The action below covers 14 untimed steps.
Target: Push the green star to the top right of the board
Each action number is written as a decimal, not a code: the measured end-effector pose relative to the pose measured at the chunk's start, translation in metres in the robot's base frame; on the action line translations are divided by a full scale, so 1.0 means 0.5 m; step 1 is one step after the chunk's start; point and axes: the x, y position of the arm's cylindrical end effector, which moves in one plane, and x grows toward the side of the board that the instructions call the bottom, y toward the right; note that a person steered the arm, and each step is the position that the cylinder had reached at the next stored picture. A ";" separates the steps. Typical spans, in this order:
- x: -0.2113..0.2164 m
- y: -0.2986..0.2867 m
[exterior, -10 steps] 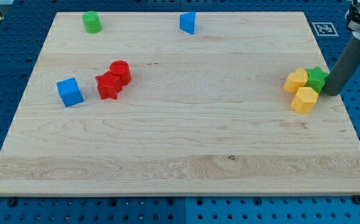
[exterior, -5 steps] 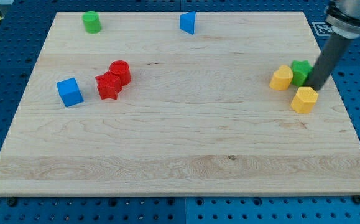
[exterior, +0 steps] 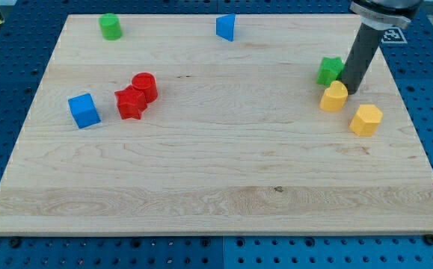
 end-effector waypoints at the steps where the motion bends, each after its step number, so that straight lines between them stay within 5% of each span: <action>1: 0.025 -0.005; 9: -0.124 -0.034; 11: -0.102 -0.093; 14: -0.205 -0.017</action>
